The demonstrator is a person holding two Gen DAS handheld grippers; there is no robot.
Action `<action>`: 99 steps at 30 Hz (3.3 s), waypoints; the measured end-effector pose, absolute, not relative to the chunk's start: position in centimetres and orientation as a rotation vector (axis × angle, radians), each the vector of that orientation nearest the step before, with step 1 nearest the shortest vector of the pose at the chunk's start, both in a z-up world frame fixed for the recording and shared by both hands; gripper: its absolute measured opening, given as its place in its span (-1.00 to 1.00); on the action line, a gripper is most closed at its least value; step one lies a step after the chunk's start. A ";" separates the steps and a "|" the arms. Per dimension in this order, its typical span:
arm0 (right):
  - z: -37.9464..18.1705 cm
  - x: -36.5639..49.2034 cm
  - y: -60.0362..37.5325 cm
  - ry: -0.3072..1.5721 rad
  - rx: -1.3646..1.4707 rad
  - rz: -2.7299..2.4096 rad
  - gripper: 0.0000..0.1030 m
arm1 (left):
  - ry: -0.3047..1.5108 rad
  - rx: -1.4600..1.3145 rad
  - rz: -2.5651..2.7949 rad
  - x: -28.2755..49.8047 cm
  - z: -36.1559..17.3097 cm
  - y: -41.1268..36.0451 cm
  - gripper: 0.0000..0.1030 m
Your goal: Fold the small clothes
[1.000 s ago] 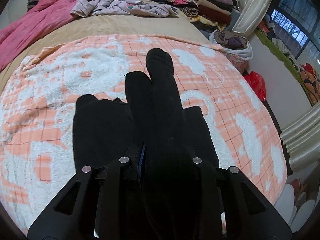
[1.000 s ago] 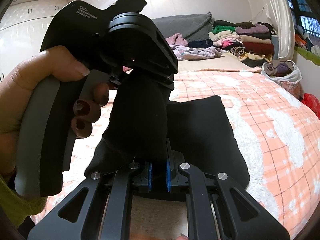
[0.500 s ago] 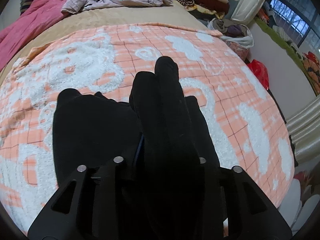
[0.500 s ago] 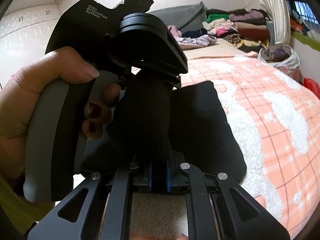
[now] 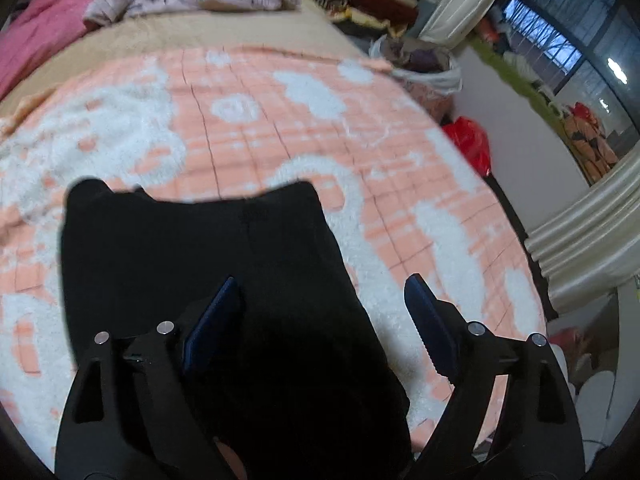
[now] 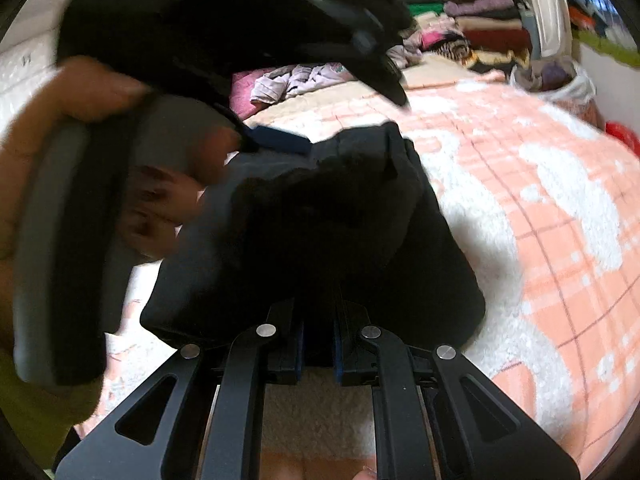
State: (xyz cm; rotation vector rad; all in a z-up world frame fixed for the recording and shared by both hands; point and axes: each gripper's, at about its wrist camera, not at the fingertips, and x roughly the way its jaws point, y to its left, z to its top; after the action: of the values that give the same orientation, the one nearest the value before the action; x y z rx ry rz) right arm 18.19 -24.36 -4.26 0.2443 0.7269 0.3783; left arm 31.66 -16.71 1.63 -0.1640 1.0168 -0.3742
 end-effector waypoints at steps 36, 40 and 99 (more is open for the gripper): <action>-4.5 27.1 -28.6 0.945 0.569 0.560 -0.45 | 0.953 -0.159 -0.111 24.4 -1.1 -5.7 0.44; -3.5 26.6 -28.6 0.899 0.509 0.571 -0.54 | 0.954 -0.158 -0.117 24.3 -1.1 -6.1 0.41; 3.4 13.9 -28.3 0.559 0.110 0.255 0.91 | 0.772 -0.105 -0.118 14.8 3.2 -5.3 0.81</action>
State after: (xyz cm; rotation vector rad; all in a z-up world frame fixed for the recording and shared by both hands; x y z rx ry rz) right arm 13.88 -28.27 3.35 0.1102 0.5591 0.2551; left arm 14.83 -5.30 3.17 -0.1052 0.7720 -0.1179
